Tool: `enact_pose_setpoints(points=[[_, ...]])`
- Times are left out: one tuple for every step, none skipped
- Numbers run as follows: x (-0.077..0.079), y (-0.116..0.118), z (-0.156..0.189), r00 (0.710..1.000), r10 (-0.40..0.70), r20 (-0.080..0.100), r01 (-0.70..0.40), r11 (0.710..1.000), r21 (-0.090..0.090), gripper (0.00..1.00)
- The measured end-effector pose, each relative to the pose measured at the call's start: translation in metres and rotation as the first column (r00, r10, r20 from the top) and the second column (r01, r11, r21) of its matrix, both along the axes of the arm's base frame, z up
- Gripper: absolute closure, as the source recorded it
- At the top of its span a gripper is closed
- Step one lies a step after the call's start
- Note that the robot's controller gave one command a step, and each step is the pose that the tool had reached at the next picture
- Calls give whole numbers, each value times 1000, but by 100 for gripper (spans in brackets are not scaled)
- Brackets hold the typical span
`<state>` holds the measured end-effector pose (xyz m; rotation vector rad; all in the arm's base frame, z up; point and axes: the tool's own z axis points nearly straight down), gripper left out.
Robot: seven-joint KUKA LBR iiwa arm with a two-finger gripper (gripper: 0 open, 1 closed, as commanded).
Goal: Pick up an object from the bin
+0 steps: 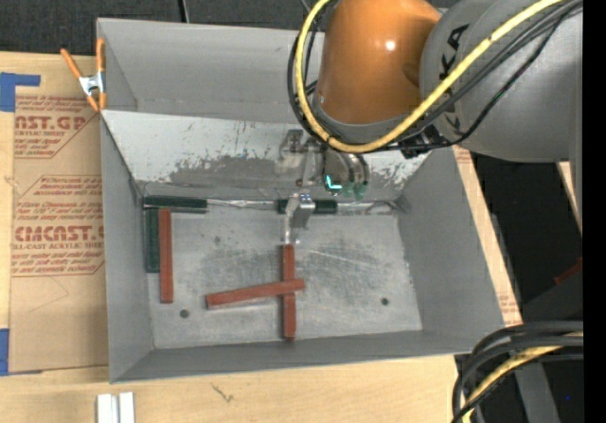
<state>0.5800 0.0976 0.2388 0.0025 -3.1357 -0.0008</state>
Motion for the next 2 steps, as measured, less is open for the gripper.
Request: enact_pose_setpoints(points=[[2,0,4,1000,-1,8,1,1000,1,0],[-27,-6,-51,1000,13,12,-13,1000,2,0]])
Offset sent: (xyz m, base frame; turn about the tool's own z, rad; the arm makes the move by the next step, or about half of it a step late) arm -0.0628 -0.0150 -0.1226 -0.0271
